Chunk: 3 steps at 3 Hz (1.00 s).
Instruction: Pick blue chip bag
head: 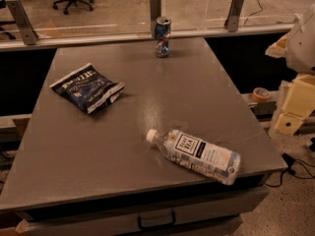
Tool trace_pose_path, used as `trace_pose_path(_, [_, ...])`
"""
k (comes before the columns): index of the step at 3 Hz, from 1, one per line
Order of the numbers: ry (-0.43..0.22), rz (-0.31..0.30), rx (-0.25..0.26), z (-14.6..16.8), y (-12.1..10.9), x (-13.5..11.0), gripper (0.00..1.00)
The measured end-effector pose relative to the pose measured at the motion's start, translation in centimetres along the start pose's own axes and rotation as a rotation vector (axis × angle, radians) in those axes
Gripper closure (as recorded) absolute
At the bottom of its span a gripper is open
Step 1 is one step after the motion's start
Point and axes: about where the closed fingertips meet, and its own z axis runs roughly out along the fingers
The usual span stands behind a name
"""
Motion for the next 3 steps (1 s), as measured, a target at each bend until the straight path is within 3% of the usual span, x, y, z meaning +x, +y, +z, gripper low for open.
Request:
trace_pose_path(2, [-0.03, -0.022, -0.018, 1.0, -0.7, -1.1, 0.0])
trace_pose_path(3, [-0.112, -0.081, -0.057, 4.1, -2.2, -5.2, 0.0])
